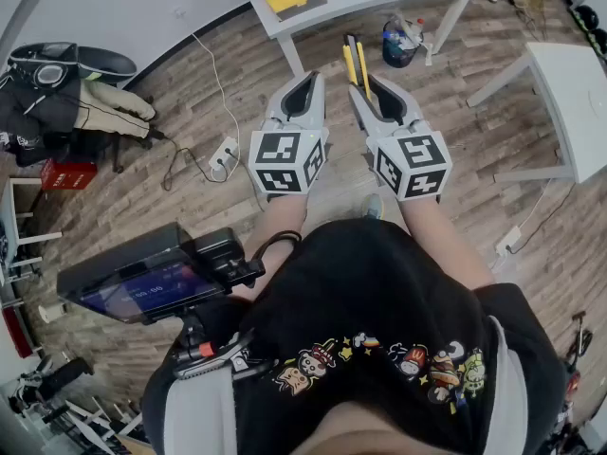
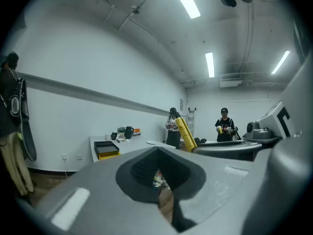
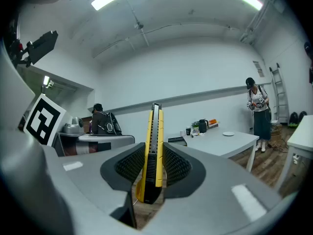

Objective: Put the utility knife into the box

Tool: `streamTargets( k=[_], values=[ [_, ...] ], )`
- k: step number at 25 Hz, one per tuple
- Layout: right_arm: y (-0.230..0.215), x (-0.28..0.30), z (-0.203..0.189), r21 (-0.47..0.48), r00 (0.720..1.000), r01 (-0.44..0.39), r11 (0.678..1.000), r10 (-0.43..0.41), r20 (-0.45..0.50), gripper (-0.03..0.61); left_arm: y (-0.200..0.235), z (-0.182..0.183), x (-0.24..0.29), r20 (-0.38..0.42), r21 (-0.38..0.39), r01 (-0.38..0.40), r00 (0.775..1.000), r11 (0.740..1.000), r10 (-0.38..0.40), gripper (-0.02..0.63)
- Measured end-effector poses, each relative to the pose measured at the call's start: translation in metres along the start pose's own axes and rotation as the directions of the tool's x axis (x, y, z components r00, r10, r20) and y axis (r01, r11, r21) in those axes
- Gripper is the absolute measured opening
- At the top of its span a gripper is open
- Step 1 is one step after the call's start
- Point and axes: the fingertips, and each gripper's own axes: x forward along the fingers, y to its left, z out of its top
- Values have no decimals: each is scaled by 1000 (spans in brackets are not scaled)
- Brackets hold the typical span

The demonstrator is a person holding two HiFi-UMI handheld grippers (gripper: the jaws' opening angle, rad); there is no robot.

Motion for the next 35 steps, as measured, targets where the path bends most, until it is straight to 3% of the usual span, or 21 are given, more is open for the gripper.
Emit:
streamTargets(
  k=[9,28,35],
  values=[
    [-2,15,4,-7,1000,-17,1000,17,-9,140,13,3,9,-2,-4,-11,1000,1000,11,0],
    [-110,50,-5,27,990,-129,991,131,-50,140,-17,-18,116,-63,-20,-102,993,995,101,2],
    [-124,89,-13,48,986,-144,988,147,-82,140,6,-23,145,-84,-29,-108,991,994,105,1]
  ],
)
